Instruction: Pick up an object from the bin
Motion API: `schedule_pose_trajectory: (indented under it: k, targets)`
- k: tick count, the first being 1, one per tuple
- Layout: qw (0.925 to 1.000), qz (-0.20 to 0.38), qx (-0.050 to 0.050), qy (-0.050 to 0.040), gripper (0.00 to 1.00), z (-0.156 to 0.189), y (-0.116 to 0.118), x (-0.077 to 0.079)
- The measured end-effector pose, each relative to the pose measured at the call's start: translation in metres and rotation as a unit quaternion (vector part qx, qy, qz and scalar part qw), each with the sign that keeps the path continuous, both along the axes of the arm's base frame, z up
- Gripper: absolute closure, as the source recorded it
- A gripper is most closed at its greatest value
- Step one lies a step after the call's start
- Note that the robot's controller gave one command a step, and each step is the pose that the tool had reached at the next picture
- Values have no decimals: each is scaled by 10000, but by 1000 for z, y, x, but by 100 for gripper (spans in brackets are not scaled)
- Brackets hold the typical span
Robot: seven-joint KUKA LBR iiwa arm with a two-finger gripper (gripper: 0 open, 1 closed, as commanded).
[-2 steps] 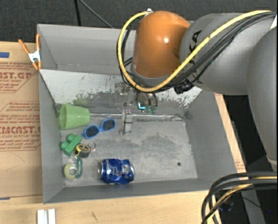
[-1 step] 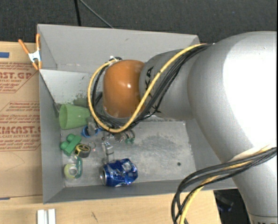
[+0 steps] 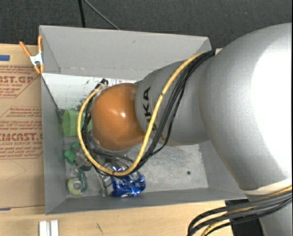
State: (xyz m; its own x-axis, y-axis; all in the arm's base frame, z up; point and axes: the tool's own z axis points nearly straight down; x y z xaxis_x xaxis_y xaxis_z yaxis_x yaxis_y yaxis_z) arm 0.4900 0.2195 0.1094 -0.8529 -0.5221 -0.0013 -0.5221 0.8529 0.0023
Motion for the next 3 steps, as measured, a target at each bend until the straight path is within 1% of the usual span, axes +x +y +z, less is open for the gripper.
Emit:
schedule_pose_trajectory:
  k: [1,2,3]
  targets:
    - [9984,561,-9,-8,0,24,-35,-2]
    - [9940,1095,-6,-29,0,-41,-80,-9]
    - [10000,54,-11,-6,0,-40,-142,7]
